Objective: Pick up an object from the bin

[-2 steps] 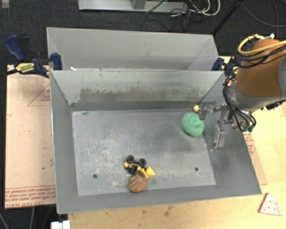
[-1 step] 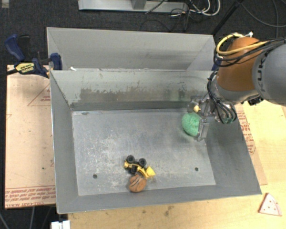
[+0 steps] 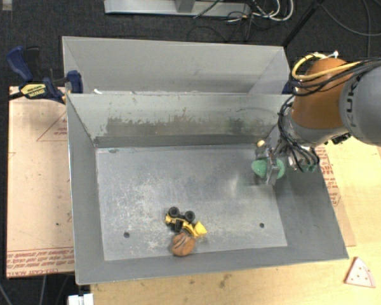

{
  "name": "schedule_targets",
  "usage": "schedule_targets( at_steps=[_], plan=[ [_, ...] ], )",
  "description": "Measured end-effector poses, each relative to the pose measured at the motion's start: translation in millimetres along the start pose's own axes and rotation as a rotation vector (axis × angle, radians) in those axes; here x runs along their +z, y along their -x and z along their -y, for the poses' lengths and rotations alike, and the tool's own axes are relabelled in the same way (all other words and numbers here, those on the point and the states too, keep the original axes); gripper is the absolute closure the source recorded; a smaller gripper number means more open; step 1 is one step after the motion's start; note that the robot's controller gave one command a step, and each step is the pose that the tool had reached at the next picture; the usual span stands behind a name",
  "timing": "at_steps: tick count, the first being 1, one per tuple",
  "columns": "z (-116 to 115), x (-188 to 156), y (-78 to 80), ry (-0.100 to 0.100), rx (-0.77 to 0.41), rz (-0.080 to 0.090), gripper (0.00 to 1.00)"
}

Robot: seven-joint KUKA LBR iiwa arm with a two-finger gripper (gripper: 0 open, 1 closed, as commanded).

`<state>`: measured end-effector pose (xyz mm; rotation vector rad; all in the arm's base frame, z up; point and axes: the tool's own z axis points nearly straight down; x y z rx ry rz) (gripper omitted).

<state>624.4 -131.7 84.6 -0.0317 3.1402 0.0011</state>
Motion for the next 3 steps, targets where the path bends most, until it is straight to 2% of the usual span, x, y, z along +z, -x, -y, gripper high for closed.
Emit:
schedule_targets(
  at_steps=[2, 3],
  plan=[
    [1.4, -4.2, -3.5, 0.000, -0.012, 0.001, 1.00],
    [-14.5, -154.5, 13.5, -0.002, -0.020, 0.006, 1.00]
  ],
)
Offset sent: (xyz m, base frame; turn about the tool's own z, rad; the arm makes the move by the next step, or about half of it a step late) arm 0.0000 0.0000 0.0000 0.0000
